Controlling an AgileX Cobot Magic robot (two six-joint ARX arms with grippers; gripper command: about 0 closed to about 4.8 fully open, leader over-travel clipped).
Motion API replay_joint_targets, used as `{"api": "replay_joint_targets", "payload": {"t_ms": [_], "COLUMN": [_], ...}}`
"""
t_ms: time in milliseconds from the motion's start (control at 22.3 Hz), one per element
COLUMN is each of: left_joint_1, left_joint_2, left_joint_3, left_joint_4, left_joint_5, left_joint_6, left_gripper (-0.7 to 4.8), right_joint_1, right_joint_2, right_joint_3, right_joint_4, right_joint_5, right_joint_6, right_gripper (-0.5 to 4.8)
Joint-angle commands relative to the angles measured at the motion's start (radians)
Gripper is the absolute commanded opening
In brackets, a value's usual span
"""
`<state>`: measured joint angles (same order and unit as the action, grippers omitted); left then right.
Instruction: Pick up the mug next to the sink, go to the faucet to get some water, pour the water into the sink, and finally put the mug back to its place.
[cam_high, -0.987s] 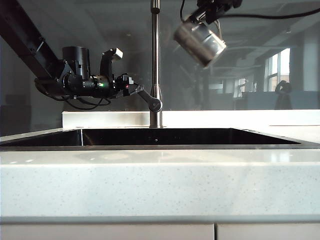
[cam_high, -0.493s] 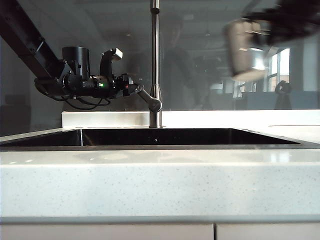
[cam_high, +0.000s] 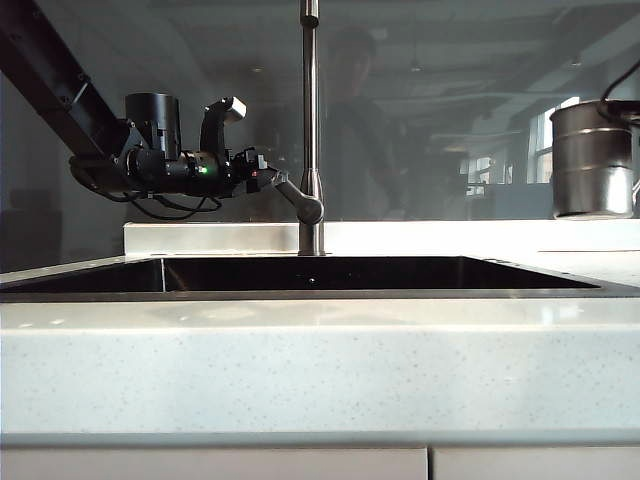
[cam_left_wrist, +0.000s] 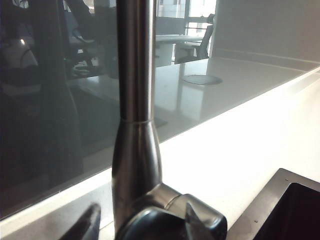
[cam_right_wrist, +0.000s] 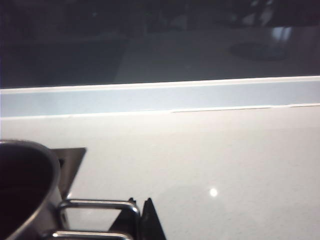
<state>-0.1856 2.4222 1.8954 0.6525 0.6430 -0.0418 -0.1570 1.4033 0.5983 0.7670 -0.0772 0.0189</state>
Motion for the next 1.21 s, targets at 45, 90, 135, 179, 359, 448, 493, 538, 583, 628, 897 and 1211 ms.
{"api": "replay_joint_targets", "payload": {"t_ms": [45,90,135,179,359,448,493,538,583,628,897,1211], "left_joint_1": [0.003,0.003,0.003,0.003,0.003,0.003,0.003,0.003,0.003,0.003,0.003,0.003], "left_joint_2": [-0.002,-0.001,-0.001,-0.001,-0.001,-0.001,-0.001,-0.001,-0.001,-0.001,-0.001,-0.001], "left_joint_3": [0.000,0.000,0.000,0.000,0.000,0.000,0.000,0.000,0.000,0.000,0.000,0.000], "left_joint_4": [-0.002,-0.003,-0.006,-0.008,-0.010,-0.010,-0.010,-0.010,-0.010,-0.010,-0.010,-0.010], "left_joint_5": [-0.014,-0.014,-0.014,-0.014,-0.014,-0.014,-0.014,-0.014,-0.014,-0.014,-0.014,-0.014], "left_joint_6": [0.001,0.001,0.001,0.001,0.001,0.001,0.001,0.001,0.001,0.001,0.001,0.001], "left_gripper": [2.06,2.06,2.06,2.06,2.07,2.06,2.06,2.07,2.06,2.07,2.06,2.07], "right_joint_1": [-0.012,-0.011,-0.008,0.002,0.022,0.029,0.029,0.029,0.029,0.029,0.032,0.032], "right_joint_2": [0.026,0.042,0.066,0.088,0.129,0.153,0.160,0.168,0.173,0.178,0.189,0.189], "right_joint_3": [-0.004,-0.004,-0.004,-0.004,-0.006,-0.006,-0.008,-0.009,-0.010,-0.010,-0.012,-0.014], "right_joint_4": [0.098,0.111,0.130,0.143,0.175,0.208,0.216,0.226,0.229,0.229,0.232,0.219], "right_joint_5": [0.006,0.008,0.008,0.009,0.061,0.060,0.060,0.060,0.060,0.060,0.056,0.056], "right_joint_6": [0.008,0.008,0.008,0.008,0.013,0.014,0.014,0.014,0.014,0.014,0.014,0.014], "right_gripper": [-0.01,-0.01,-0.01,-0.01,-0.01,-0.01,-0.01,-0.01,-0.01,-0.01,-0.01,0.00]}}
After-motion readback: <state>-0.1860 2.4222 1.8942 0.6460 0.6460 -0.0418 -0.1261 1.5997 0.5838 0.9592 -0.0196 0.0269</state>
